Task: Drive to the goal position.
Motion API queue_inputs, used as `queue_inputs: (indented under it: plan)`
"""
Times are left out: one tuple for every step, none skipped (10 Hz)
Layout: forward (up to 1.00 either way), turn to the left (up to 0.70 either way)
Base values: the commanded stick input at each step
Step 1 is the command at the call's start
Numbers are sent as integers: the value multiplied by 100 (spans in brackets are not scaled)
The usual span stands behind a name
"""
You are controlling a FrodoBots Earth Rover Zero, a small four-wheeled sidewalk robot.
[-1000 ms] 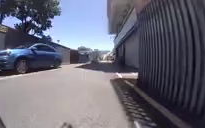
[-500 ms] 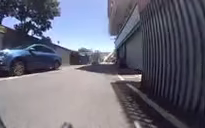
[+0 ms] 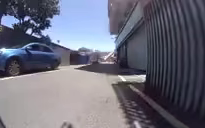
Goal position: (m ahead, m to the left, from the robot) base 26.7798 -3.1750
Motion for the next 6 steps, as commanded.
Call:
queue_inputs:
  plan:
    - [45,0]
    - [45,0]
    - [45,0]
    - [45,0]
    - [45,0]
    - [45,0]
